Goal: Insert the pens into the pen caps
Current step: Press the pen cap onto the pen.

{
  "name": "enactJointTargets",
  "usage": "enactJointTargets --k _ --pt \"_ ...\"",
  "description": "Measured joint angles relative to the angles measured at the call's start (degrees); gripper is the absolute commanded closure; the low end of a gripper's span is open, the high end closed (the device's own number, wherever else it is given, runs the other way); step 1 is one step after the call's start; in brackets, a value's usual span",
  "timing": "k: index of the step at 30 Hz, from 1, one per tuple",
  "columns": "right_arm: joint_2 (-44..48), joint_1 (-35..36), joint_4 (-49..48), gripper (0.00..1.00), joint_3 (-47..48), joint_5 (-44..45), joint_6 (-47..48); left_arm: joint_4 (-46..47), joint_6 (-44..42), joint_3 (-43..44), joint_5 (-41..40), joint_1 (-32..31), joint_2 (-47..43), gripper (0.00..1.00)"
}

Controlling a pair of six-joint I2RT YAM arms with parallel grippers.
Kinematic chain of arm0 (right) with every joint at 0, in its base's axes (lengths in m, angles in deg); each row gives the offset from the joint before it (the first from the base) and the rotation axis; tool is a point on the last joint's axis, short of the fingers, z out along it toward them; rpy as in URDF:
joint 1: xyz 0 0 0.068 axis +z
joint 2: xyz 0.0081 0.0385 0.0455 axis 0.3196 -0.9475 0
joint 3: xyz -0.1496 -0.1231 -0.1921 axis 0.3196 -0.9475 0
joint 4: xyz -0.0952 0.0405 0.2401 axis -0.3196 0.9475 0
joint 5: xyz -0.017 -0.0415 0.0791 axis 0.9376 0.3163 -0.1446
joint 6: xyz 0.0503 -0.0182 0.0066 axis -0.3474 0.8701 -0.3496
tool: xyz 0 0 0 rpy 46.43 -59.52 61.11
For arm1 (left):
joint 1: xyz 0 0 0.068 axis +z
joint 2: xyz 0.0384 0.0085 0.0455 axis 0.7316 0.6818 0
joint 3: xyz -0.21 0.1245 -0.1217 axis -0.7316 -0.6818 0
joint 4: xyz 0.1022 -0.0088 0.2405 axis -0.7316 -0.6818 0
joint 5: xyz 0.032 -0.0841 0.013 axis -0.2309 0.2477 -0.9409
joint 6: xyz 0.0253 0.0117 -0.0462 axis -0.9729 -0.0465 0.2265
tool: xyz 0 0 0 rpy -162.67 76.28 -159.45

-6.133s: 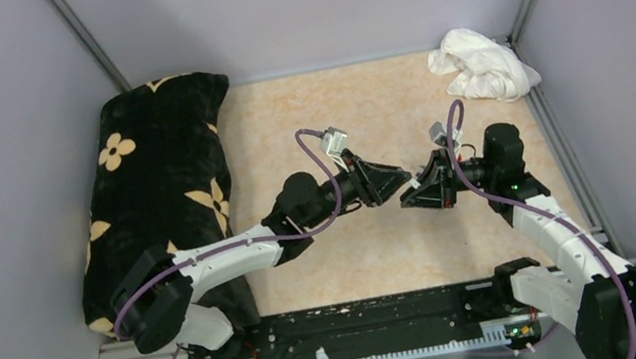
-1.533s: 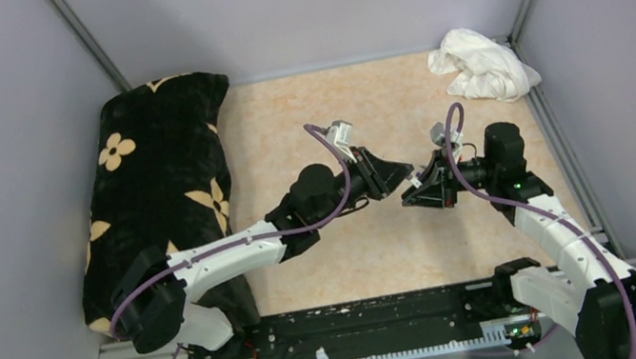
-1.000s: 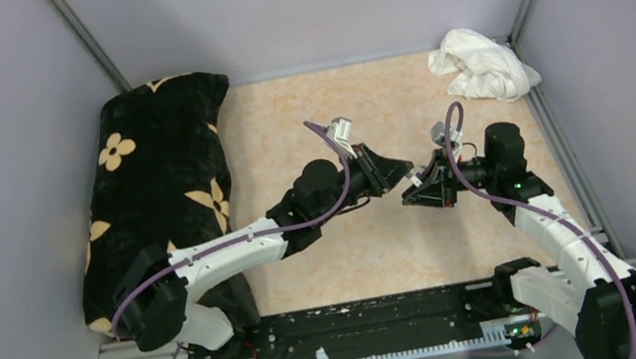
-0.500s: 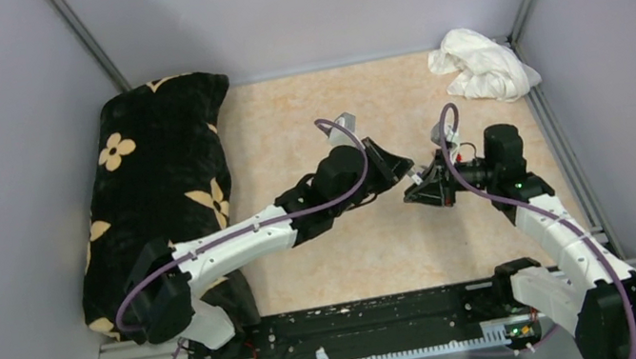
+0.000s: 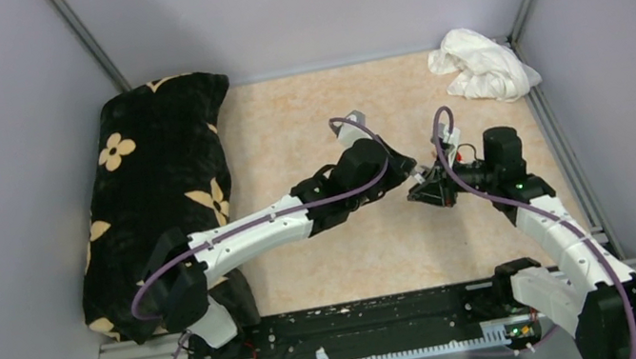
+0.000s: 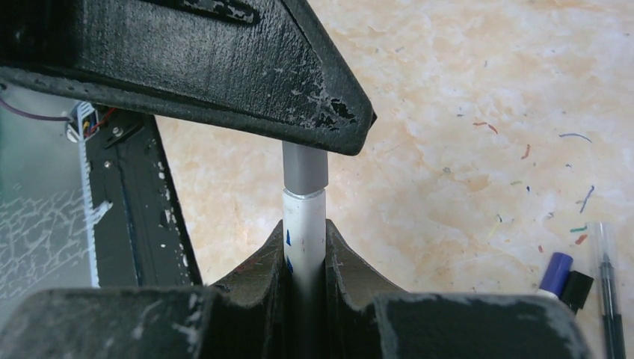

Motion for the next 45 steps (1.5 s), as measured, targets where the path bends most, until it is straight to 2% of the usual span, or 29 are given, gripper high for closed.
enactJointTargets --k 16,23,27,39,45 --pt "0.39 0.13 8.04 1.00 0.00 8.44 2.05 0.61 -0.83 2.14 2.95 -0.04 5.84 1.00" --pt "0.22 -0.63 7.04 1.00 -0.20 3.28 -4.35 8.15 -0.50 -0.76 7.91 -0.04 4.87 1.00" --pt "0.28 -0.70 7.74 1.00 -0.24 1.70 -3.78 10.71 -0.13 -3.26 9.11 -0.07 3.54 1.00" --pt "1.09 -1.05 19.41 1.00 -0.24 8.92 2.62 5.68 -4.09 -0.72 8.15 -2.21 7.67 1.00" --pt "1.14 -1.05 22.12 1.00 -0.24 11.56 5.05 1.36 -6.23 2.16 5.35 -3.82 9.57 1.00"
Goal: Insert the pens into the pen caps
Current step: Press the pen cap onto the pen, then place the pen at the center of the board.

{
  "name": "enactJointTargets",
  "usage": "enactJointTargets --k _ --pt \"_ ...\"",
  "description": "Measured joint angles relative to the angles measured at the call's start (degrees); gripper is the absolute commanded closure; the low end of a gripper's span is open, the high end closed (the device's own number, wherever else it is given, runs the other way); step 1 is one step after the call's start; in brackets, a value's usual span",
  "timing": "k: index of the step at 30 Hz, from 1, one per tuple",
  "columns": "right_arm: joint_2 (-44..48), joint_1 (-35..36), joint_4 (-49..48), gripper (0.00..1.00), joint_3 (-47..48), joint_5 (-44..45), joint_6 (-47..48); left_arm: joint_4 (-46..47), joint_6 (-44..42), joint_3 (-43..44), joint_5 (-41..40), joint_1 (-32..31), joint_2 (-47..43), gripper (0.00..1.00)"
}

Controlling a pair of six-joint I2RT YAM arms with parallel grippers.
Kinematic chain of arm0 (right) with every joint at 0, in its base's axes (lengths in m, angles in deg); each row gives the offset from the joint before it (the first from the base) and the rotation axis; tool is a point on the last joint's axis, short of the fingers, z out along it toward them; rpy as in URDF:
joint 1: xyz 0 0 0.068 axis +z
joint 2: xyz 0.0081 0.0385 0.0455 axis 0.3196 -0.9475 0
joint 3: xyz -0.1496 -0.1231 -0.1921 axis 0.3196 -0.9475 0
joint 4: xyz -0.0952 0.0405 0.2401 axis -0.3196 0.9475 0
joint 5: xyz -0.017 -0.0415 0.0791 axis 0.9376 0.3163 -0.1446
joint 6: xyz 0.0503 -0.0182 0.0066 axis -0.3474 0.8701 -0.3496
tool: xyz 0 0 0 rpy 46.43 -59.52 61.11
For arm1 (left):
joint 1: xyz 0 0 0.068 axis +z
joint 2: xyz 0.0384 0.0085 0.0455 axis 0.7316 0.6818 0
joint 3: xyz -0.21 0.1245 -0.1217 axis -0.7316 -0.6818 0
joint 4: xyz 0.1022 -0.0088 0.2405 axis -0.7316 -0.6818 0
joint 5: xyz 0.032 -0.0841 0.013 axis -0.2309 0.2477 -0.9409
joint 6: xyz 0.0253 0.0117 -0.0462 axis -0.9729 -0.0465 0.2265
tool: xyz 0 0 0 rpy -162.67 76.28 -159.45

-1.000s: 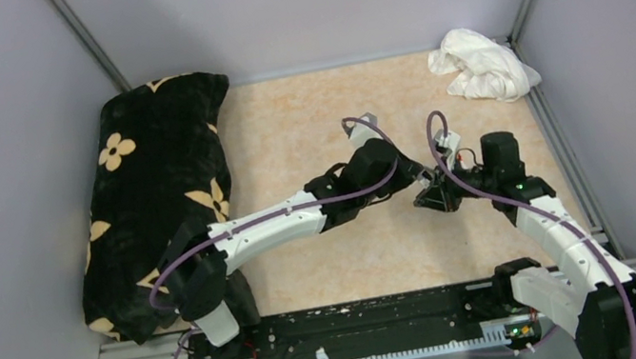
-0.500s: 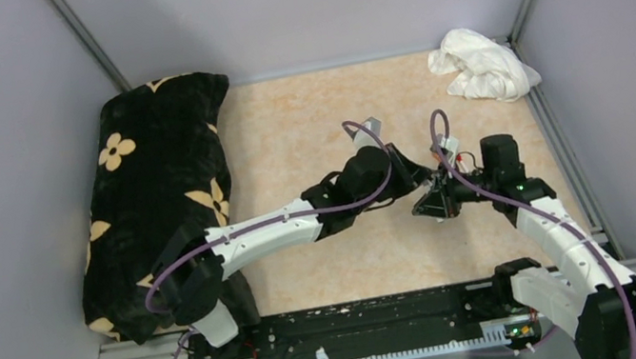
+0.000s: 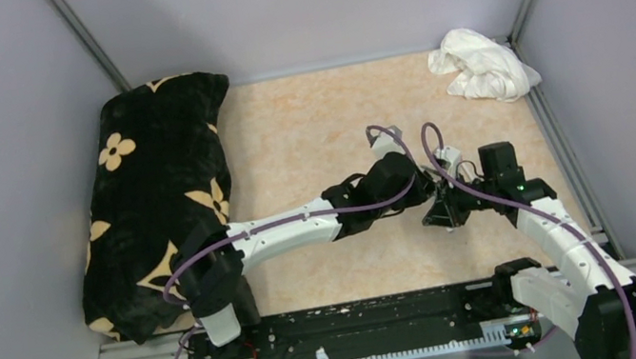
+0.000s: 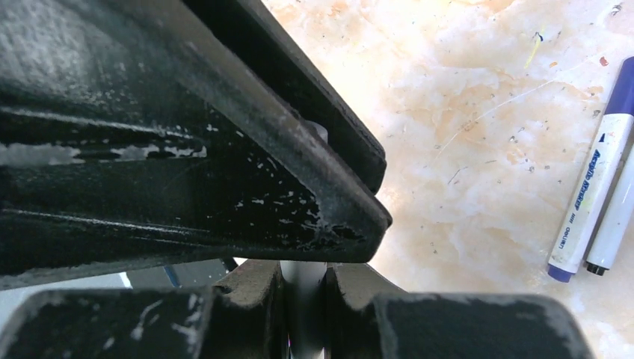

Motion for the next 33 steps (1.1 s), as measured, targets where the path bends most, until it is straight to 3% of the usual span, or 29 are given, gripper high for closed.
enactJointTargets --k 11,15,23,28,33 --pt "0.00 0.00 0.46 1.00 0.00 -0.70 1.03 -2.01 -0.33 1.11 -2.89 -1.14 0.07 1.00" --pt "0.00 0.15 -0.50 1.00 0.00 -5.27 1.62 -1.20 0.26 -1.60 -3.28 -1.27 -3.23 0.87" --pt "0.17 0.20 -8.15 1.00 0.44 -11.56 3.78 1.92 1.62 -11.47 -4.07 -3.32 -12.94 0.44" --pt "0.00 0.07 -16.33 1.00 3.17 -12.22 4.20 0.52 2.16 -14.47 -0.42 -7.80 -15.19 0.33" --pt "0.00 0.07 -18.16 1.00 3.61 -13.22 5.05 0.07 0.72 -17.14 -0.20 -7.52 -18.86 0.23"
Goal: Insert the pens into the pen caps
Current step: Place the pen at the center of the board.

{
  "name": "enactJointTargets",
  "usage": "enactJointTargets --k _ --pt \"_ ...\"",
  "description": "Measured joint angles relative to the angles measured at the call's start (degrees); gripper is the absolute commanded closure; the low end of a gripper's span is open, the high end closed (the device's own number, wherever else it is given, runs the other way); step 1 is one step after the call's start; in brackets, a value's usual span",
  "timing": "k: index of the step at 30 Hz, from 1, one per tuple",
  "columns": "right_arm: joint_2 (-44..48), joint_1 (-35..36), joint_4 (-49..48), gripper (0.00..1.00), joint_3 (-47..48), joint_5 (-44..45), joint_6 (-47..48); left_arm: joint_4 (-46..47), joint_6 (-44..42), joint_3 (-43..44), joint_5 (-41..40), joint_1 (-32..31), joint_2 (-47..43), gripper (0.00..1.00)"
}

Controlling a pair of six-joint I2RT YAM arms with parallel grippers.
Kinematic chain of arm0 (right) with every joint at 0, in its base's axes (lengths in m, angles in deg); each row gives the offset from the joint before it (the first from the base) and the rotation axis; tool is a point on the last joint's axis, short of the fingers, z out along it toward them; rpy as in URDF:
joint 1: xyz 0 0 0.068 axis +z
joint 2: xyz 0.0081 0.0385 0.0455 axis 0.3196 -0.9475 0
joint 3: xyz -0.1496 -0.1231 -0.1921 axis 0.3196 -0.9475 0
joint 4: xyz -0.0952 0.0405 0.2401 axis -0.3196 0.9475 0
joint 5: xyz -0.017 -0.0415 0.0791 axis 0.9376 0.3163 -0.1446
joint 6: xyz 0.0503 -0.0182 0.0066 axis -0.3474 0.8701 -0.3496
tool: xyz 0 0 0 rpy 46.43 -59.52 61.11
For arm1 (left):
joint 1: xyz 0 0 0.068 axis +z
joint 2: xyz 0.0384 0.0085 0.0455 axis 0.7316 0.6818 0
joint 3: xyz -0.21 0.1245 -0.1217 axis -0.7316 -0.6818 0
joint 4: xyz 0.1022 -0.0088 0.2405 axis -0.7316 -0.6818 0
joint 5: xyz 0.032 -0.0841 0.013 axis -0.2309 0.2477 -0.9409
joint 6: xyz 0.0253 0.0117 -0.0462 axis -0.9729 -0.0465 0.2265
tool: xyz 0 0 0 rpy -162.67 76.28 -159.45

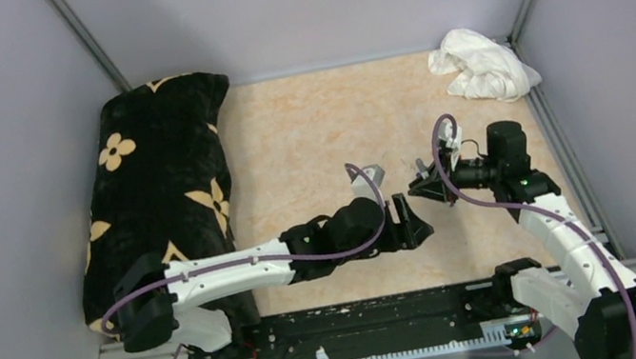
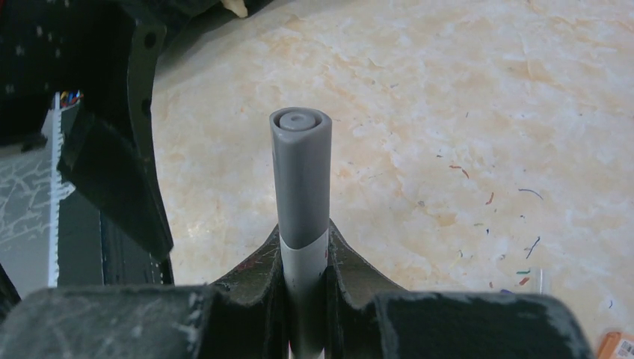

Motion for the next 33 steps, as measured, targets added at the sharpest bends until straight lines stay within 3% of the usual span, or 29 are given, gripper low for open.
enactJointTargets --k 7,11,17,24,33 --pt "-0.02 -0.35 2.27 1.00 0.09 -3.54 4.17 8.11 -10.10 -11.58 -0.15 0.28 -12.09 0.02" --pt "-0.55 -1.36 1.18 0.96 0.04 -1.44 2.73 15.15 -16.72 -20.13 -1.16 0.48 -19.19 0.02" --pt "-6.86 -2.51 -1.57 0.96 0.00 10.01 -0.22 21.97 -22.64 -28.35 -4.35 2.12 -26.84 0.02" --pt "-17.94 -2.64 0.63 0.93 0.26 20.15 0.50 24.92 -22.91 -34.99 -6.29 3.80 -30.47 0.02" --pt "-27.26 1.07 3.26 0.88 4.24 29.49 0.59 25.29 -21.66 -36.72 -6.75 4.37 -31.19 0.02"
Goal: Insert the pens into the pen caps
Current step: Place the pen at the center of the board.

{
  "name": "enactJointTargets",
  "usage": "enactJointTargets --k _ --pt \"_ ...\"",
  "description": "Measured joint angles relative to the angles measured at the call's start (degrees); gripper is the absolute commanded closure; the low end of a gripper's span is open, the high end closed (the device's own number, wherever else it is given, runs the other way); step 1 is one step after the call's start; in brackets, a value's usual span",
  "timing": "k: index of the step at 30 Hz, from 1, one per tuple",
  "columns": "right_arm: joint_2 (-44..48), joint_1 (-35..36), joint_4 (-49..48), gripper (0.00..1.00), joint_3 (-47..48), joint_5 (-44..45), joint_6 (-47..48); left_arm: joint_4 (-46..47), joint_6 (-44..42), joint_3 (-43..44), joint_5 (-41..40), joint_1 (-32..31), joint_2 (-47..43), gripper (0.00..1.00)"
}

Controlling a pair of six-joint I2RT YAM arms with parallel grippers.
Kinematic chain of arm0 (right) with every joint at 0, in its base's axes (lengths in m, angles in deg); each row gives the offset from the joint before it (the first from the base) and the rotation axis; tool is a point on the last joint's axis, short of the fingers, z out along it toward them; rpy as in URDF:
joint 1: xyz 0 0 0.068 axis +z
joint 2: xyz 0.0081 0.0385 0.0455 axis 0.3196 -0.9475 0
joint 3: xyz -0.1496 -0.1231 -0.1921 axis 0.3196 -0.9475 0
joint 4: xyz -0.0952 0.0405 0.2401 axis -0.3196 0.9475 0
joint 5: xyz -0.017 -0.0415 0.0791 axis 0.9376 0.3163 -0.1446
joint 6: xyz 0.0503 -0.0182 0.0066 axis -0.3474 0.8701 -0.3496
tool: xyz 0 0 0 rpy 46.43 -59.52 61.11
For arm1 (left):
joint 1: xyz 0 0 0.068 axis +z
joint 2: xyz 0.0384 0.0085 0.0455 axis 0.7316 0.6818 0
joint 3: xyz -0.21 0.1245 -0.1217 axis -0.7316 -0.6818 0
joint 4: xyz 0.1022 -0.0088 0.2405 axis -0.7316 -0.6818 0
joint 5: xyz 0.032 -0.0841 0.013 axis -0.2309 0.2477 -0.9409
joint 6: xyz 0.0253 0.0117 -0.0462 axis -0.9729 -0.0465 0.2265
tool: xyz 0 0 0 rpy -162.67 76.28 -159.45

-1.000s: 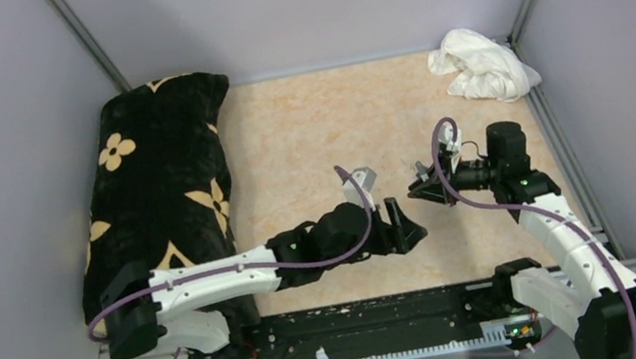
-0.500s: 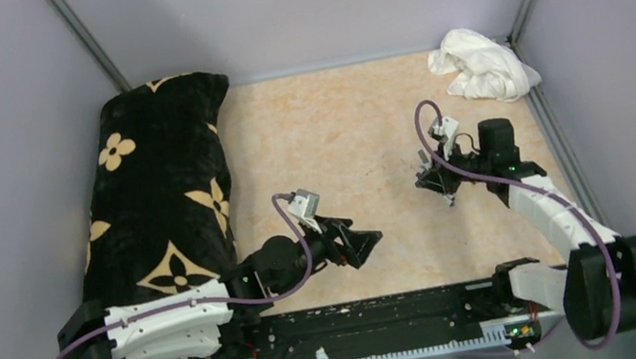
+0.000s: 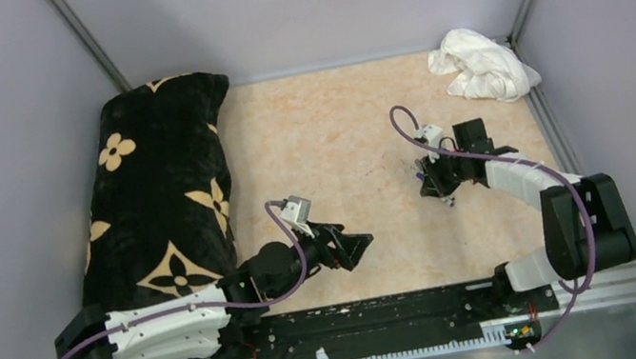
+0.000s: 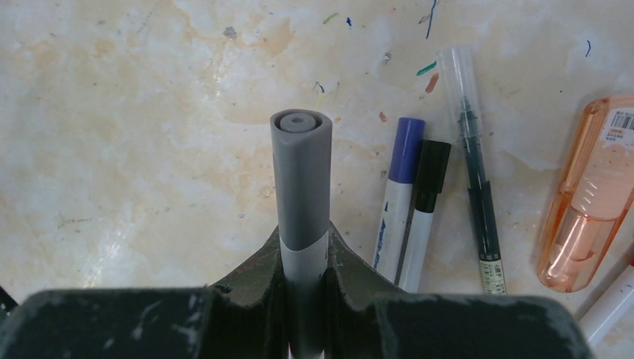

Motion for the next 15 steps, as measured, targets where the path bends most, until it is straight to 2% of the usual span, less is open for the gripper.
enactJointTargets --k 7,15 --pt "-2.58 1.77 -0.26 0.85 0.74 7.26 -0.85 1.11 0.52 0.00 0.00 0.15 -0.26 0.02" --pt "-4.46 2.23 -0.15 0.80 0.76 10.51 -0.90 1.64 0.72 0.07 0.09 0.15 0.52 0.02"
